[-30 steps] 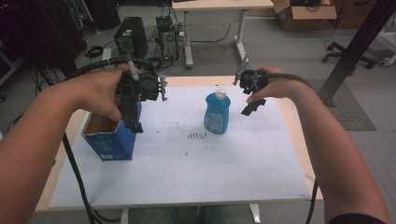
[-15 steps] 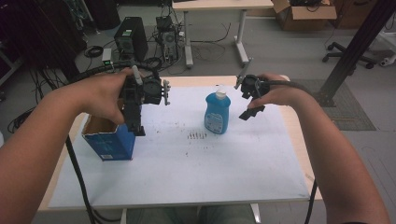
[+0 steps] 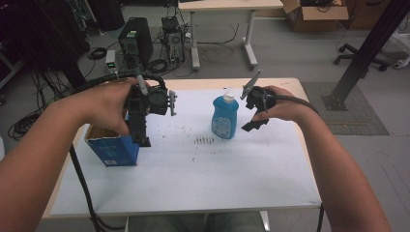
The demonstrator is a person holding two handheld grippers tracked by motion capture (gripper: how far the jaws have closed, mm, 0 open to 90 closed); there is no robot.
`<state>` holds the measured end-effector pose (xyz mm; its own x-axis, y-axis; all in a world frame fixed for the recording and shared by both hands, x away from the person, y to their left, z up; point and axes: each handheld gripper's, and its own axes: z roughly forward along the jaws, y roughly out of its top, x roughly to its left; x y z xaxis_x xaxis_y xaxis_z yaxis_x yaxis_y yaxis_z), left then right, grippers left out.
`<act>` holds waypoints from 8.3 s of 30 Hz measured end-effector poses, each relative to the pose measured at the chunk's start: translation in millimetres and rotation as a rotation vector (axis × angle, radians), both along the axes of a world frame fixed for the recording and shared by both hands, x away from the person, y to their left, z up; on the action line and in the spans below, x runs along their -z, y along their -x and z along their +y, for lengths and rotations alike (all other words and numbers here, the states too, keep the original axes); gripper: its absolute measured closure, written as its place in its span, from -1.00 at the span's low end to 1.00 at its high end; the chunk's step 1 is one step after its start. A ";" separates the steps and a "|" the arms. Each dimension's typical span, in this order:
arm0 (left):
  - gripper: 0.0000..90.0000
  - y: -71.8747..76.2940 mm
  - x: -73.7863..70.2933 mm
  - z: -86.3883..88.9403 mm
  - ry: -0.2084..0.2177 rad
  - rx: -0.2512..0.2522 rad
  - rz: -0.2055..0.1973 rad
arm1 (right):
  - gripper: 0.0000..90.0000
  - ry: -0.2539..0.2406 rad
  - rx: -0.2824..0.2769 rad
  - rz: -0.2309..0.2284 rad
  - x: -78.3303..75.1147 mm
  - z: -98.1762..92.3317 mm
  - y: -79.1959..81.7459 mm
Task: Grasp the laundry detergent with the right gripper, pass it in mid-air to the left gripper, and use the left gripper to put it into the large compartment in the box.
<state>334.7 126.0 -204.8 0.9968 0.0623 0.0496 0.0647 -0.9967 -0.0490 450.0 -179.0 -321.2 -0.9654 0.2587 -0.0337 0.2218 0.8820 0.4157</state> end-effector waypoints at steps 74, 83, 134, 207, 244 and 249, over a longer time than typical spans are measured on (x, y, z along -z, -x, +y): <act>-0.99 2.5 30.0 7.7 0.004 0.000 0.036 | -0.92 -0.471 0.257 -0.163 85.7 19.2 -3.1; -0.99 2.0 31.1 8.2 0.000 0.000 0.036 | -0.83 -0.507 0.281 -0.179 88.6 17.5 -2.1; -0.99 1.1 32.3 6.9 -0.007 0.003 0.034 | 0.01 -0.583 0.272 -0.229 97.5 23.6 1.9; -0.99 9.0 39.7 -41.4 0.012 0.087 0.043 | 0.01 -0.578 -0.264 -0.089 54.8 99.7 115.1; -1.00 17.7 50.6 -68.6 0.045 0.118 0.027 | 0.01 -0.593 -0.259 -0.086 57.7 121.8 126.3; -0.99 16.9 51.8 -68.9 0.049 0.110 0.022 | 0.01 -0.585 -0.255 -0.085 58.2 122.4 126.4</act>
<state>317.7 57.1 -256.6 0.9986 -0.0458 0.0271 -0.0458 -0.9990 -0.0002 323.6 -56.7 -379.4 -0.9992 0.0196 -0.0357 -0.0200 0.5253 0.8507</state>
